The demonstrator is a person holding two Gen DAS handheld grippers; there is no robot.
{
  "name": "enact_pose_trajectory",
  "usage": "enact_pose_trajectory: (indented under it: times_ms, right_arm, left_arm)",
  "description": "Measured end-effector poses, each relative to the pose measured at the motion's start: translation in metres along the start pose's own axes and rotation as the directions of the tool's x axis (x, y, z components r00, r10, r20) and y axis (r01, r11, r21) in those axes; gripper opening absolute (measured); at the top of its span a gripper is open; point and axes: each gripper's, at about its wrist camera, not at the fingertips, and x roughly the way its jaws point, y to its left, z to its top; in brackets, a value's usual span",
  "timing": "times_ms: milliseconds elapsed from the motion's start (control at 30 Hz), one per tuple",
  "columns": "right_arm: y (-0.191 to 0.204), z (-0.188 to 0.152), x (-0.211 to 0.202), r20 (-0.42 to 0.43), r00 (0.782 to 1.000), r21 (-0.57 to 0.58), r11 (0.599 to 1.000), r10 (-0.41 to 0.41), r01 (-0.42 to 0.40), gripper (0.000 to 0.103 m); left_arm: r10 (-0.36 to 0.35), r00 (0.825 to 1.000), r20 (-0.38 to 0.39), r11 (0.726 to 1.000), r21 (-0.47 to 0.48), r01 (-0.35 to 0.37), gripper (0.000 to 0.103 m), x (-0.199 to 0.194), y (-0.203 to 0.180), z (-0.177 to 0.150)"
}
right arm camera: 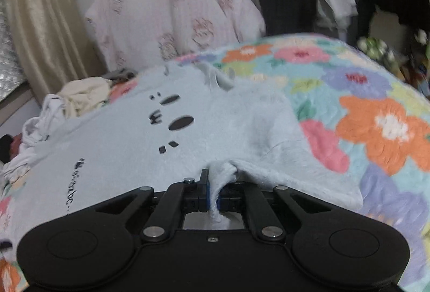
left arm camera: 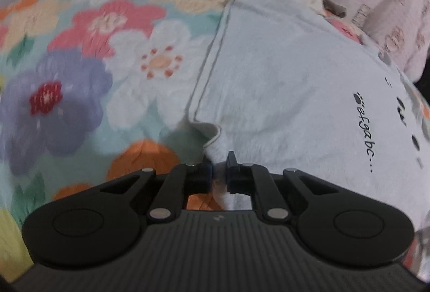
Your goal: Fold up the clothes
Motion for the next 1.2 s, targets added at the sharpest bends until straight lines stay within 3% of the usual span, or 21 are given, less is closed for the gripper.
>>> enact_pose_trajectory:
  times_ms: [233, 800, 967, 1200]
  right_arm:
    - [0.007, -0.021, -0.019, 0.033, 0.999, -0.026, 1.000, -0.013, 0.014, 0.006]
    - [-0.003, -0.019, -0.044, 0.104, 0.995, 0.024, 1.000, -0.001, -0.001, 0.006]
    - [-0.001, -0.018, -0.044, 0.114, 0.993, 0.058, 0.998, -0.001, -0.006, 0.006]
    - [0.000, -0.017, -0.059, 0.131, 0.991, 0.036, 0.999, 0.001, -0.005, 0.005]
  left_arm:
    - [0.006, 1.000, 0.031, 1.000, -0.027, -0.005, 0.009, -0.016, 0.000, 0.000]
    - [0.067, 0.983, 0.171, 0.986, 0.142, -0.091, 0.007, -0.057, -0.026, -0.009]
    - [0.046, 0.988, 0.148, 0.994, 0.088, -0.059, 0.007, -0.060, -0.019, -0.006]
    - [0.069, 0.982, 0.179, 0.985, 0.143, -0.095, 0.007, -0.072, -0.029, -0.011]
